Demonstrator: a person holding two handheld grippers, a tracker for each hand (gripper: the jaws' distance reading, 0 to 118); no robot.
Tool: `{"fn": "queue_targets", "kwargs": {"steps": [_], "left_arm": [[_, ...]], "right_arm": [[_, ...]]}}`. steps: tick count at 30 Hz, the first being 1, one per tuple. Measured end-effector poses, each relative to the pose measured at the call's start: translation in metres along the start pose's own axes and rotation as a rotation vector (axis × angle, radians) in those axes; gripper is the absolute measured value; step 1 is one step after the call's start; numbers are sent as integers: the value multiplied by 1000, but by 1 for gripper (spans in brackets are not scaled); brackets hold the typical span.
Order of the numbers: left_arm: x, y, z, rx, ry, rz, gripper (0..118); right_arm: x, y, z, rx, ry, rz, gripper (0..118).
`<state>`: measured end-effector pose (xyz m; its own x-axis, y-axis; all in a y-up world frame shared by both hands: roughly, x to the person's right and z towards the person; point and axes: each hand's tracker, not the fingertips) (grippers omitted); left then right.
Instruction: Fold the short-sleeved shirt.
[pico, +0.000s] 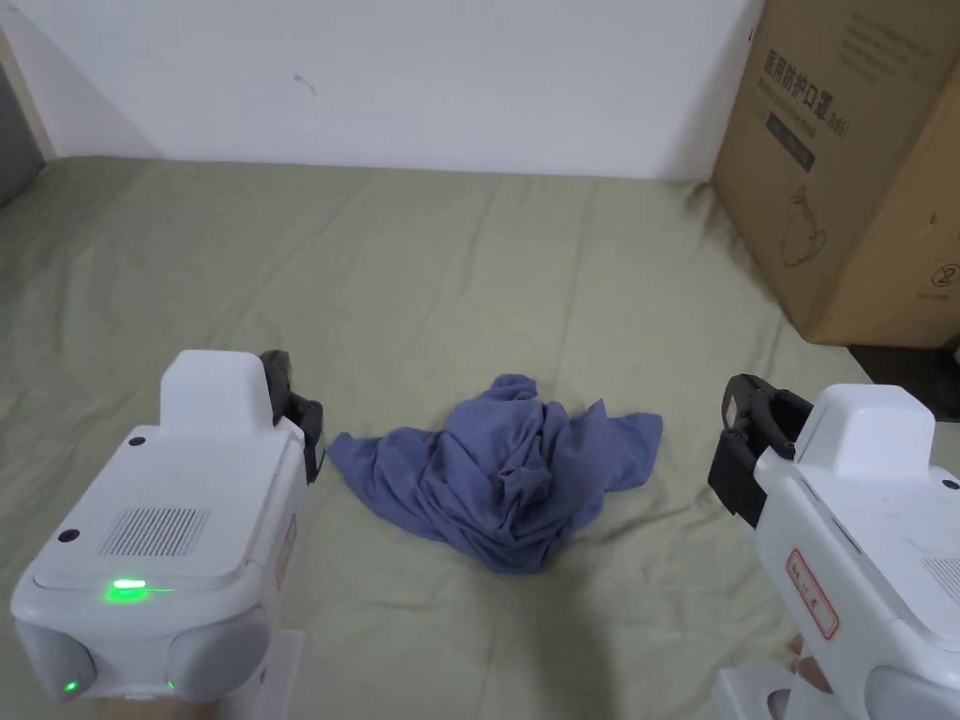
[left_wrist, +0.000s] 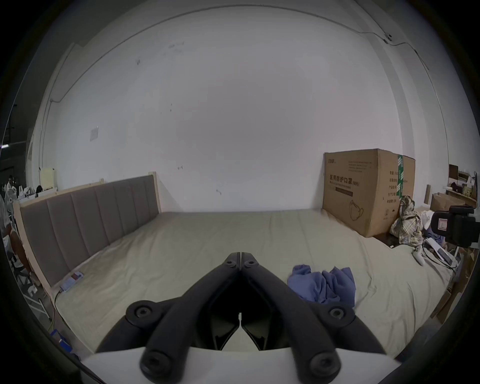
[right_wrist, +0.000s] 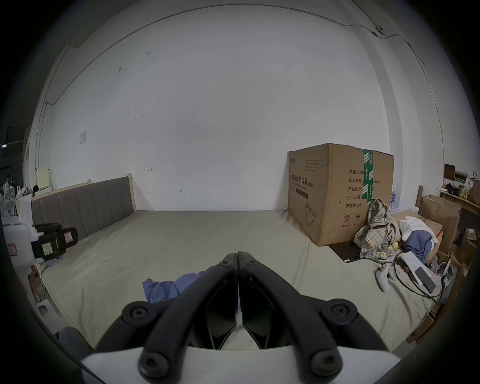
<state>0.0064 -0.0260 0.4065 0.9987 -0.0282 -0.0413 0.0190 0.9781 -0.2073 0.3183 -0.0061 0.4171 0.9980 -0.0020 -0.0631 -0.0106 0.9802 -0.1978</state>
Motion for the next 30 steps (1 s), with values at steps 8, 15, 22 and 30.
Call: {"fn": "queue_targets", "kwargs": {"steps": [8,15,22,30], "left_arm": [[-11,1,-35,-154,-5,93,8],[-32,0,-158,-530,-39,208,94],[-22,-40,-249,-792,46,131,116],[0,-81,-303,-936,37,26,87]], "right_arm": [[3,-1,3,-12,8,12,0],[4,-2,-9,-32,7,30,0],[1,-7,-31,-88,-10,42,0],[17,-18,-55,-158,-46,54,0]]}}
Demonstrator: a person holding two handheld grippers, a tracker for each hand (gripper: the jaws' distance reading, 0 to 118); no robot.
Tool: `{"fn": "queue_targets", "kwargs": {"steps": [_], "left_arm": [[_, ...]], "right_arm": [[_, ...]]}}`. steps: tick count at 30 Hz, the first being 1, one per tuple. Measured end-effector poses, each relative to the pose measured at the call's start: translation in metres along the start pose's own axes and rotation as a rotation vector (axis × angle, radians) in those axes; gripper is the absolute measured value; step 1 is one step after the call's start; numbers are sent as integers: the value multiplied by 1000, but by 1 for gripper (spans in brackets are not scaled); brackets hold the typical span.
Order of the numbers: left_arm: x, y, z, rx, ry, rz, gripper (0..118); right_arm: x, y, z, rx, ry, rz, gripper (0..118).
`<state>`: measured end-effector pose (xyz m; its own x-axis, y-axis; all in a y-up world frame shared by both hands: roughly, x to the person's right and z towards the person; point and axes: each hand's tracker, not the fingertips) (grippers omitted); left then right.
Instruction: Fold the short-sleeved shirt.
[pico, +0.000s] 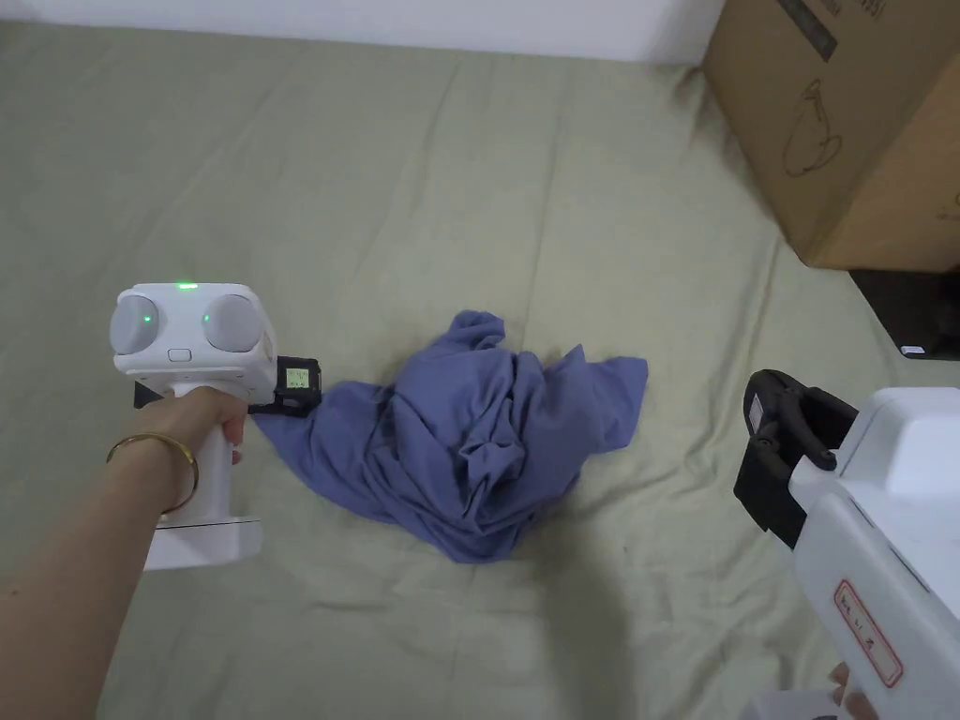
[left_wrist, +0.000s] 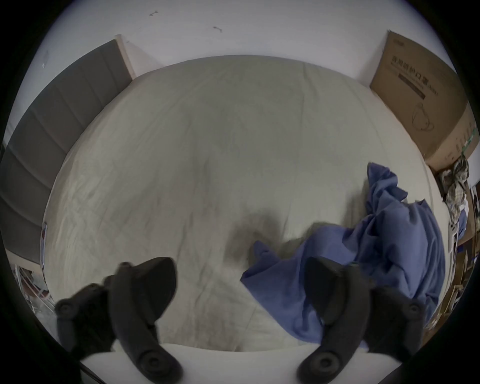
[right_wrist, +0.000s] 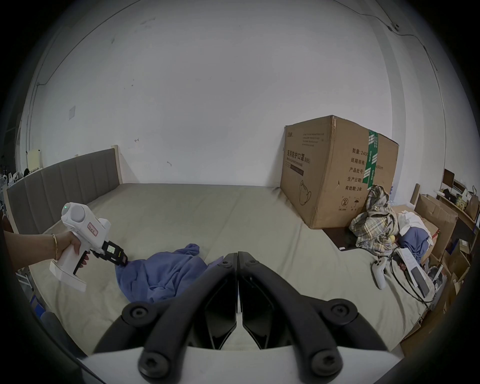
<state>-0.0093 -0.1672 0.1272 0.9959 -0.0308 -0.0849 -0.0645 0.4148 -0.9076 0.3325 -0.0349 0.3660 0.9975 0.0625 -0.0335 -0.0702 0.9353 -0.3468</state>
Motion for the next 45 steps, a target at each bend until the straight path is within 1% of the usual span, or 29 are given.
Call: {"fn": "queue_targets", "kwargs": {"steps": [1,2,4,5,6,9,10,12,13,14,15,16,17,18,19,20,22,26,29,30,31,35,36,37,38,39,41,43,45], "left_arm": [[2,0,-3,-12,-3,-5,74],[2,0,-8,-40,-14,-6,49],[4,-3,-12,-95,-62,-9,6],[3,-5,-12,-96,-89,3,0],[2,-8,-11,-83,-111,30,0],[0,-14,-7,-61,-90,36,0],[2,-5,-10,-21,-100,28,0],[3,1,-9,74,-127,82,0],[4,3,-8,114,-150,102,0],[-13,-6,16,157,-166,105,0],[-12,-6,18,187,-181,113,0],[-10,-6,18,219,-191,121,0],[-6,-6,17,241,-188,124,0],[-27,-30,67,262,-191,127,0],[-30,-36,76,274,-192,130,0],[-31,-41,81,279,-194,130,0],[-31,-42,82,296,-198,141,0],[-28,-51,90,304,-206,171,0],[-25,-57,90,295,-204,180,0],[-29,-54,86,284,-211,189,0],[-31,-53,84,281,-213,195,0],[-35,-51,76,260,-216,214,0],[-35,-51,74,255,-211,216,0],[-35,-51,71,251,-210,215,0],[-39,-50,66,244,-211,219,0],[-40,-50,63,239,-210,225,0],[-42,-49,58,228,-205,235,0],[-42,-49,54,220,-200,243,0],[-44,-47,56,223,-199,257,0]], "right_arm": [[0,-1,-1,-5,-1,0,0],[0,-2,-3,-11,-2,-1,0],[-2,-3,-6,-20,-2,3,0],[-3,-3,-6,-23,-2,6,0],[-3,-3,-7,-27,-3,8,0],[-1,0,-11,-55,12,-13,0],[0,2,-14,-75,17,-16,0],[2,9,-28,-112,14,-12,0],[24,9,-54,-145,20,-10,0],[32,13,-71,-176,20,-21,0],[36,17,-86,-226,23,-32,1],[39,22,-102,-268,39,-46,15],[43,27,-120,-302,43,-66,56],[46,31,-140,-359,42,-91,92],[50,33,-160,-418,55,-107,111],[53,34,-181,-492,56,-122,114],[56,30,-220,-592,-3,-130,114],[58,11,-285,-744,-60,-155,114],[55,-7,-315,-795,-129,-159,109],[53,-12,-324,-789,-114,-165,106],[50,-17,-333,-798,-117,-179,100],[42,-31,-354,-812,-112,-219,50],[40,-35,-359,-815,-113,-217,45],[39,-39,-358,-828,-117,-200,37],[37,-42,-361,-838,-114,-188,5],[36,-43,-362,-835,-98,-190,1],[36,-39,-356,-825,-79,-188,1],[37,-30,-351,-812,-81,-163,1],[46,-16,-336,-808,-17,-179,1]]}}
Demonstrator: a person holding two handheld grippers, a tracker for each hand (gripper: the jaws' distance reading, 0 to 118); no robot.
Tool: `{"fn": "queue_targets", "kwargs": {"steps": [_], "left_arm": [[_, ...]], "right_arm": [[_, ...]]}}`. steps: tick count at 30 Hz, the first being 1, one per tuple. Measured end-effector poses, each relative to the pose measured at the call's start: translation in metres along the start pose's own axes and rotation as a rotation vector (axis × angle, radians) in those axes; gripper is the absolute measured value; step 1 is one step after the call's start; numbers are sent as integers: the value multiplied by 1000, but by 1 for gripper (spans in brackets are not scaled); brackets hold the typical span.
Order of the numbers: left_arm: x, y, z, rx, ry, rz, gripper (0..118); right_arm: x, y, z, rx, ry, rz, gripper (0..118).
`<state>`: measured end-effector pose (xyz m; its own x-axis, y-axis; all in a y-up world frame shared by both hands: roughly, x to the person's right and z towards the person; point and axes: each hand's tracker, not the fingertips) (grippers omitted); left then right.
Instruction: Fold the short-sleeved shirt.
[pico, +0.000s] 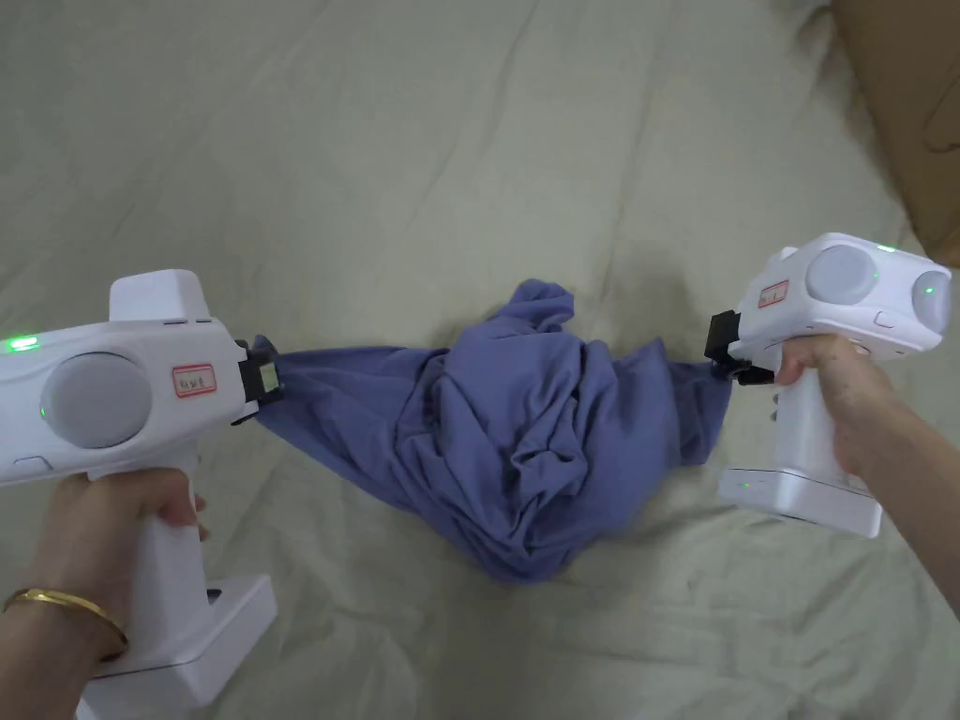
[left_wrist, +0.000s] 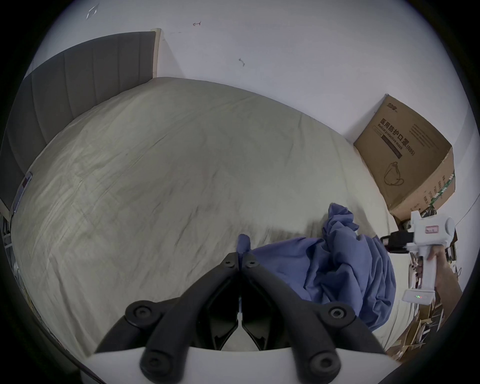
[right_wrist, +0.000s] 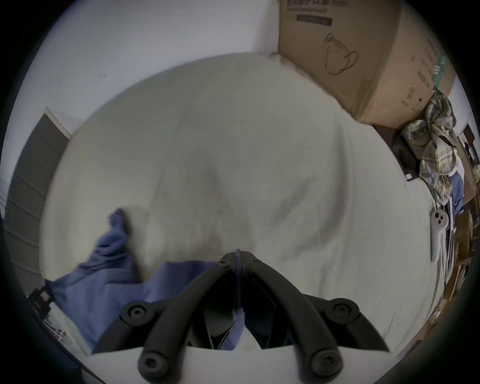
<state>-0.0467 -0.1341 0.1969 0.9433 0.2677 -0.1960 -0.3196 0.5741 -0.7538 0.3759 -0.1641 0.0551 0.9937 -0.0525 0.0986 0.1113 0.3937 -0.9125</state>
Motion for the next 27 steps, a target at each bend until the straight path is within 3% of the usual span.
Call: {"fn": "queue_targets", "kwargs": {"steps": [3,12,18,27], "left_arm": [[0,11,13,18,-21,27,0],[2,74,129,248,-117,31,0],[-14,124,235,473,-134,29,0],[-51,163,343,674,-95,91,0]], "right_arm": [[14,0,48,75,69,-51,1],[85,-29,263,405,193,-63,1],[116,-52,394,649,141,-84,1],[161,-76,505,843,19,-153,1]]}}
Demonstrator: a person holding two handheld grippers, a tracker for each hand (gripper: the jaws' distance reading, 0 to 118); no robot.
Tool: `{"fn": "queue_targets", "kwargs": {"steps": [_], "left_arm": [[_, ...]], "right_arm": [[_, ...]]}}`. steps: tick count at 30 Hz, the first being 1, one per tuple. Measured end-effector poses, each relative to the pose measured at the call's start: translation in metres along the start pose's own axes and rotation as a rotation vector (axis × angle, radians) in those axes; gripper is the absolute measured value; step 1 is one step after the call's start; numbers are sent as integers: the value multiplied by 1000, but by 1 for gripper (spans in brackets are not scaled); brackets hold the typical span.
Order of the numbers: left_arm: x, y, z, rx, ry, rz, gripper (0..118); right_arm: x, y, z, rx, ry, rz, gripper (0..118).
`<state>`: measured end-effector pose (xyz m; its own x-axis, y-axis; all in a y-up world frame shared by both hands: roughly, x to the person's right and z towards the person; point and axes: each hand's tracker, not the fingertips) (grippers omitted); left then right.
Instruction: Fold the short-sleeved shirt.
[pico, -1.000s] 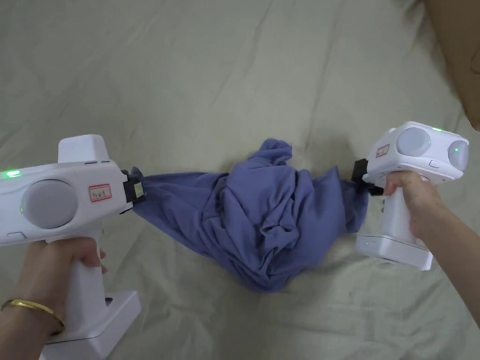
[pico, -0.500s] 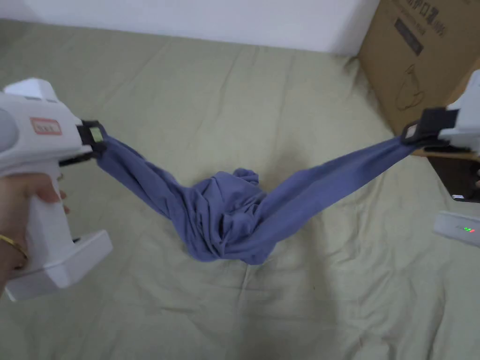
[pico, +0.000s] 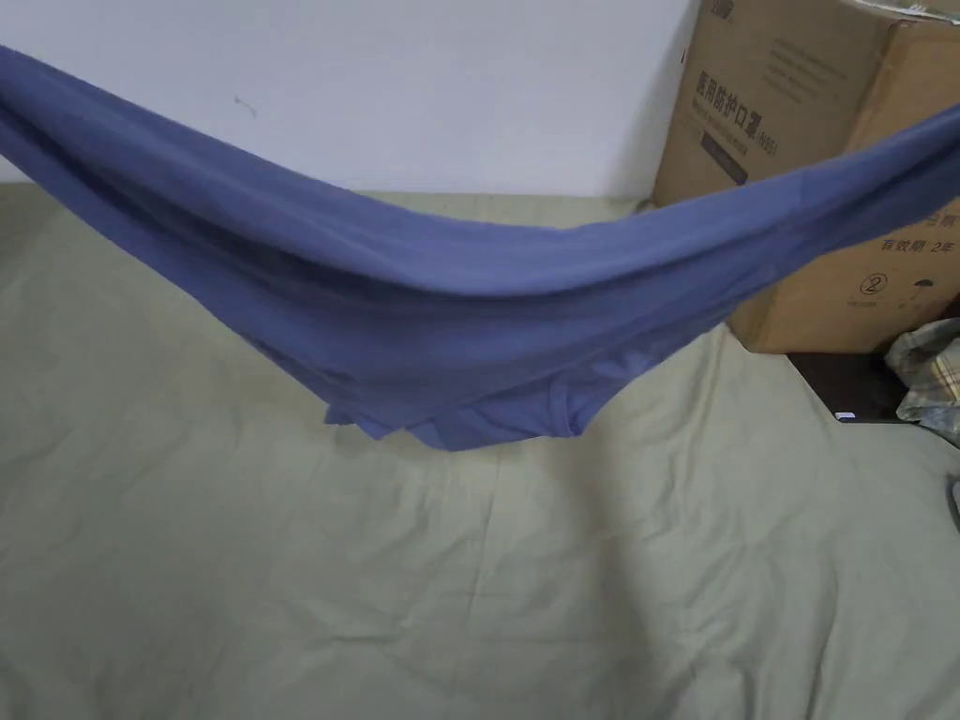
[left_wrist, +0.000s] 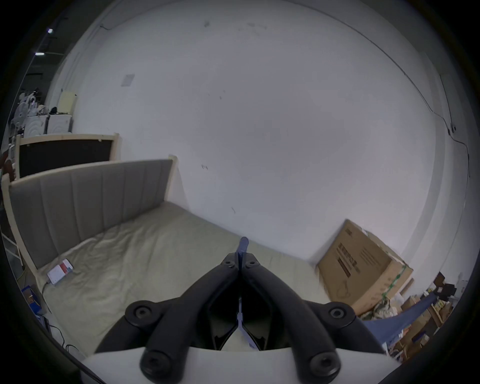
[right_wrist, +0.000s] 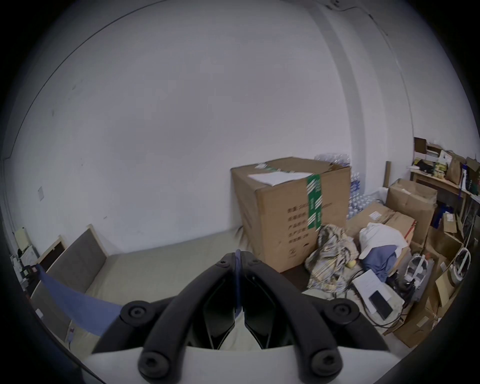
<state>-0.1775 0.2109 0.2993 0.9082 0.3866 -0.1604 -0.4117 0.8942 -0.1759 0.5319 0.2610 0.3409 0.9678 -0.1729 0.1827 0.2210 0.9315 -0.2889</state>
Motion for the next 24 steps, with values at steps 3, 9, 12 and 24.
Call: {"fn": "queue_targets", "kwargs": {"steps": [3,9,12,24], "left_arm": [[5,13,22,46,60,-7,0],[-2,41,24,77,158,-24,0],[6,49,15,74,191,-31,0],[40,86,-104,23,276,-152,0]], "right_arm": [[5,12,14,35,-53,2,1],[3,39,18,75,-84,1,1],[-12,52,9,83,-100,38,1],[-98,113,-56,139,-269,163,1]]}}
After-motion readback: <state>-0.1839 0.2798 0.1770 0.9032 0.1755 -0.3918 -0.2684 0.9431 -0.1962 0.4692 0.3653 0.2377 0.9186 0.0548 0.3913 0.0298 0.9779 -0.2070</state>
